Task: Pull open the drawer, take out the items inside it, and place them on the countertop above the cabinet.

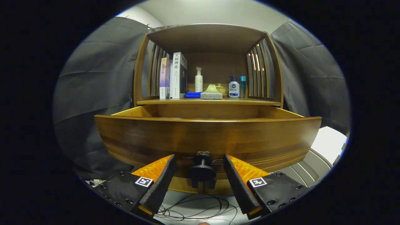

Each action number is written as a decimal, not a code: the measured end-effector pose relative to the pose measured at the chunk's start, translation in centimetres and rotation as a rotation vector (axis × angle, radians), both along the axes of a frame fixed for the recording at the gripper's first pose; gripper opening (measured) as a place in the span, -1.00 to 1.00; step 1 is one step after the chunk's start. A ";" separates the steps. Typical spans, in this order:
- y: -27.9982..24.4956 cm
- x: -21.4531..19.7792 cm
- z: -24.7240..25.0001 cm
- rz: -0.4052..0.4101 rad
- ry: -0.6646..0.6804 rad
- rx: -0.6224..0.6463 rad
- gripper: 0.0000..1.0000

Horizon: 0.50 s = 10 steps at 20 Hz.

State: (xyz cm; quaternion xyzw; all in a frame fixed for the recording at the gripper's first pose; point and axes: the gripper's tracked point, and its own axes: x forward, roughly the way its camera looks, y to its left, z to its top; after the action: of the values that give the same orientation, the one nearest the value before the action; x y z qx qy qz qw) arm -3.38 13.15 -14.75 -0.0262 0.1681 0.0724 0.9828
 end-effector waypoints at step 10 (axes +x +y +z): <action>-0.3 0.9 0.0 -0.040 -0.008 -0.009 0.91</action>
State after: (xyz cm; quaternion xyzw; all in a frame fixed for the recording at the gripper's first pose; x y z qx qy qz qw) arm -2.52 12.90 -14.75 -0.0275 0.1650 0.0517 0.9845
